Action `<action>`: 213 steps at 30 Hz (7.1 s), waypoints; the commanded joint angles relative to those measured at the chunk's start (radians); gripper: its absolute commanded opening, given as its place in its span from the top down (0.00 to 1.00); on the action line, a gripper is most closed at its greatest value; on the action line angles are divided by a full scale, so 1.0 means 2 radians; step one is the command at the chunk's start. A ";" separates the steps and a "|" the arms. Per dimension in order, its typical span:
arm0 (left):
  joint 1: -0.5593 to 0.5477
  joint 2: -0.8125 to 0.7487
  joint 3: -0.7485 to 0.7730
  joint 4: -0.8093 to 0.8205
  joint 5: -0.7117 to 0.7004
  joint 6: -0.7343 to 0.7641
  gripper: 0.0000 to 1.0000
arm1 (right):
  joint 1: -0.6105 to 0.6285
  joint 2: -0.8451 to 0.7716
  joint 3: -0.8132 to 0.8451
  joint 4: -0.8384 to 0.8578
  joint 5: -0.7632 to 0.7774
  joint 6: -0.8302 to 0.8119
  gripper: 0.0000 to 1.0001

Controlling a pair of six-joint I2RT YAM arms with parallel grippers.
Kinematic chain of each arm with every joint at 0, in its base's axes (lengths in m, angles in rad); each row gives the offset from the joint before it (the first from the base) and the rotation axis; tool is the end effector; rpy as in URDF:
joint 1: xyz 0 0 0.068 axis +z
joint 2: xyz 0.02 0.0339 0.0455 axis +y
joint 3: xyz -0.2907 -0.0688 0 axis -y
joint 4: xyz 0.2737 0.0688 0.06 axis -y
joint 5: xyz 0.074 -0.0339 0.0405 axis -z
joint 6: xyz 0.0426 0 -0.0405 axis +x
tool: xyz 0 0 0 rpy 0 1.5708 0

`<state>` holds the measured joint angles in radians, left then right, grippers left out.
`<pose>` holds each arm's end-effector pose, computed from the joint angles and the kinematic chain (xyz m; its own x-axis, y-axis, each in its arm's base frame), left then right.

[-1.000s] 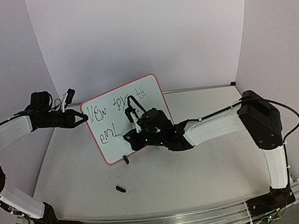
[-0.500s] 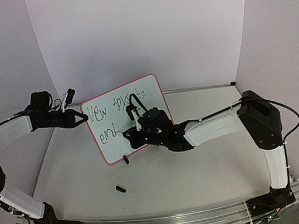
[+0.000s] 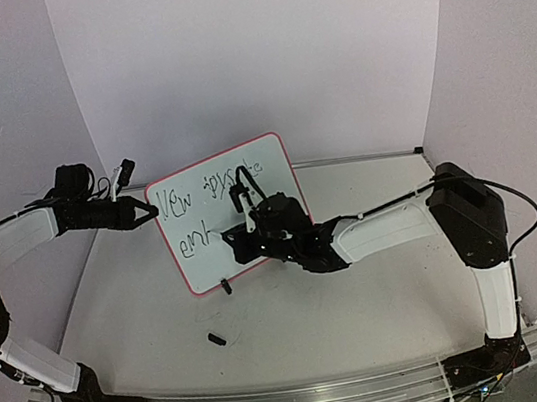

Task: Write a sentence on the whiteboard
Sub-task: Write on the whiteboard with the whiteboard marker without the cap.

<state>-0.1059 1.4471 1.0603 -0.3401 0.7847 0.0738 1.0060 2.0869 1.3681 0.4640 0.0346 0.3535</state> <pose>0.3330 -0.0657 0.2851 -0.6148 0.1178 -0.7798 0.6469 0.6409 -0.4132 0.2805 0.4399 0.2019 -0.4126 -0.0048 -0.9109 -0.7285 0.6021 0.3268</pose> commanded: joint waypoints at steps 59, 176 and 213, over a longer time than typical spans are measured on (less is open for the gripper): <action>-0.011 0.018 0.008 -0.034 -0.043 0.014 1.00 | -0.001 -0.044 0.010 -0.020 0.010 -0.039 1.00; -0.013 0.017 0.008 -0.035 -0.043 0.014 1.00 | -0.008 -0.068 -0.045 0.012 0.097 0.003 1.00; -0.020 0.022 0.009 -0.039 -0.049 0.017 1.00 | -0.072 -0.048 -0.062 0.031 -0.065 0.069 1.00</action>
<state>-0.1318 1.4584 1.0739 -0.3397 0.7807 0.0784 0.8754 1.9685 1.2152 0.5032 -0.0963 0.4655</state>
